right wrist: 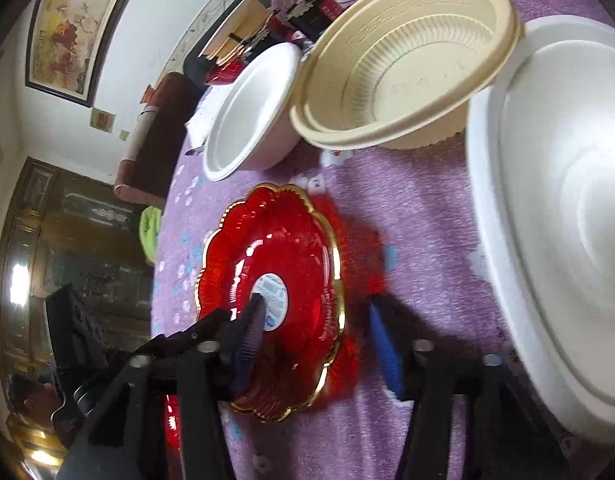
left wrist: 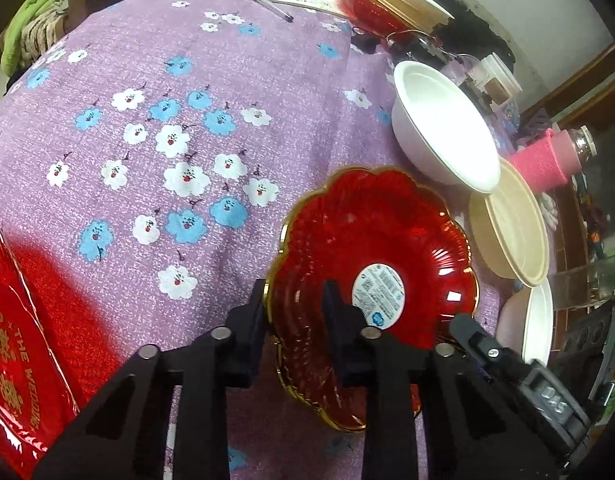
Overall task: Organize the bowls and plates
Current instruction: 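Lift the small red plate onto the large red plate and release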
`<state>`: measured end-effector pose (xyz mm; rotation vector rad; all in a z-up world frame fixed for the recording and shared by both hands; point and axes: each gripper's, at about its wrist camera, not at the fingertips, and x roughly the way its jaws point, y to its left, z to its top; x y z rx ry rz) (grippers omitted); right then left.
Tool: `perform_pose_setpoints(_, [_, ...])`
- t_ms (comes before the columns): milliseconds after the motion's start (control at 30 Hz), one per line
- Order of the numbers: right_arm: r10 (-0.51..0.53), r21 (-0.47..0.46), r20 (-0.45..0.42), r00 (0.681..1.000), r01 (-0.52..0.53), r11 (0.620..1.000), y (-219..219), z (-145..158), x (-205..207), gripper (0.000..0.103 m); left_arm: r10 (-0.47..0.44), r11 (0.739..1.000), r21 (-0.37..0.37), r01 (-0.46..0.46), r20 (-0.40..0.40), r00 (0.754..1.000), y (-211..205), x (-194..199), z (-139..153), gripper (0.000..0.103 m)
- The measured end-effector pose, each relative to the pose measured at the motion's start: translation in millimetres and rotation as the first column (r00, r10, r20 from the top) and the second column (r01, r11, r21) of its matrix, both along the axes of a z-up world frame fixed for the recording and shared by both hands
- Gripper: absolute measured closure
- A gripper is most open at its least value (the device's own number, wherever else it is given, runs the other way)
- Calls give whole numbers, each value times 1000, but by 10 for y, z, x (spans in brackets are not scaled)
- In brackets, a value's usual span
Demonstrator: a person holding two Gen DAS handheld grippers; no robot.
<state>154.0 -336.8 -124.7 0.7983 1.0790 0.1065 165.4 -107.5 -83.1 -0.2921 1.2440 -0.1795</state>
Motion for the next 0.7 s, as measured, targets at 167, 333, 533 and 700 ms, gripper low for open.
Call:
perform_pose_setpoints(167, [6, -39, -17, 1000, -7, 999, 27, -57, 19, 93, 13, 1000, 11, -13, 11, 1000, 23, 1, -5, 91])
perform_pose_setpoints(333, [3, -72, -4, 1000, -4, 997, 57, -35, 8, 96, 19, 1000, 18, -19, 20, 1000, 28, -39, 3, 90])
perform_pose_setpoints(533, [9, -99, 25, 1000, -7, 995, 93, 29, -4, 96, 23, 1000, 9, -23, 17, 1000, 48, -110, 22, 90])
perform_pose_setpoints(700, [13, -128, 54, 998, -6, 992, 140, 133, -100, 96, 16, 1000, -3, -16, 43, 999, 61, -213, 136, 90])
